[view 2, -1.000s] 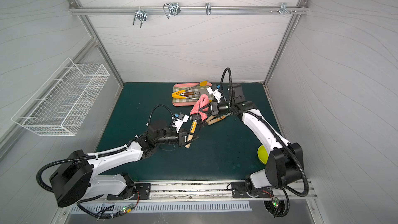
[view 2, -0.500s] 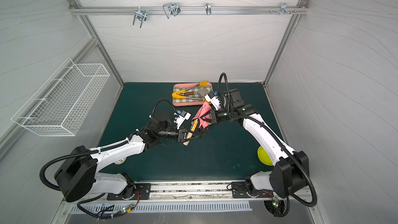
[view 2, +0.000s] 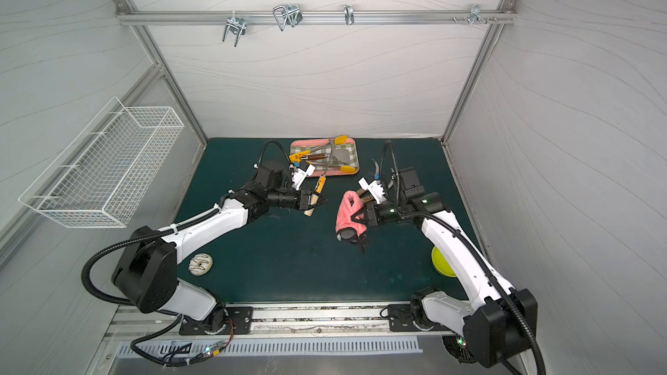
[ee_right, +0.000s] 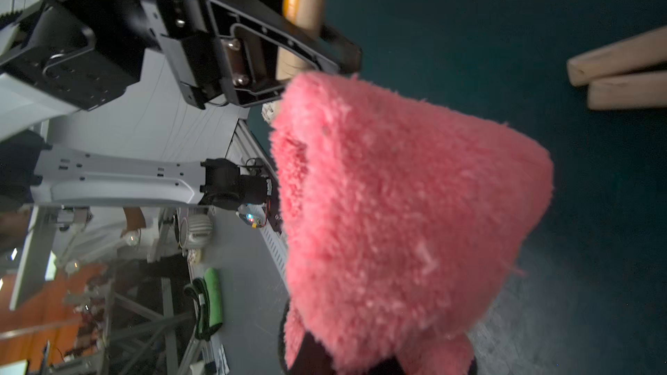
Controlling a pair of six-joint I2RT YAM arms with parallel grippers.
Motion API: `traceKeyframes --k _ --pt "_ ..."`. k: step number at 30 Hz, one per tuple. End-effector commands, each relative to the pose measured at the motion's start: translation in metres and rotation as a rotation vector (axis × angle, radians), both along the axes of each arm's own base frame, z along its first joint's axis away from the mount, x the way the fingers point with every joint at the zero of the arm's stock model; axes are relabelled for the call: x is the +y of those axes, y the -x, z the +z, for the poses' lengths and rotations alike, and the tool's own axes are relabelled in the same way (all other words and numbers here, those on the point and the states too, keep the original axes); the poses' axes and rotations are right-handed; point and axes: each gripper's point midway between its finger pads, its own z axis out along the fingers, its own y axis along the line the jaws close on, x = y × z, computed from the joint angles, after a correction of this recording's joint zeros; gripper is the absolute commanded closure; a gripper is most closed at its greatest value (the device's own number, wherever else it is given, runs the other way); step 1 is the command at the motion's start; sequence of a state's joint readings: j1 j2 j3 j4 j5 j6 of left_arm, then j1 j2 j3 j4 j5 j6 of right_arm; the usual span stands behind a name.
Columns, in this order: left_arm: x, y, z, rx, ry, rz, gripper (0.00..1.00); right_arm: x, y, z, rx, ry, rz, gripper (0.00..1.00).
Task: Wipe small sickles with rags
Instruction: Place the small sickle at the center of the board.
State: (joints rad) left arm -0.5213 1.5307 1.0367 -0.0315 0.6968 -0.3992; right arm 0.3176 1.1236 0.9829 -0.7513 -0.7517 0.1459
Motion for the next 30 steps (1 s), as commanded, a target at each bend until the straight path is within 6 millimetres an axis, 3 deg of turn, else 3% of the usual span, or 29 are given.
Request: traceKeyframes --k 1,7,15,22,30 --pt "0.014 -0.016 -0.025 -0.017 -0.162 0.046 1.00 -0.023 -0.002 -0.005 0.065 0.001 -0.112 1.00" --pt "0.040 -0.024 -0.074 0.045 -0.382 0.123 1.00 -0.038 -0.017 -0.018 0.088 0.068 -0.195 1.00" --pt "0.033 -0.016 -0.128 0.096 -0.572 0.079 1.00 -0.037 -0.030 -0.024 0.105 0.081 -0.202 1.00" --pt "0.025 -0.025 -0.154 0.136 -0.611 0.083 1.00 -0.038 -0.031 -0.029 0.113 0.095 -0.203 1.00" --pt "0.018 -0.035 -0.168 0.165 -0.622 0.083 1.00 -0.039 -0.031 -0.032 0.118 0.100 -0.202 1.00"
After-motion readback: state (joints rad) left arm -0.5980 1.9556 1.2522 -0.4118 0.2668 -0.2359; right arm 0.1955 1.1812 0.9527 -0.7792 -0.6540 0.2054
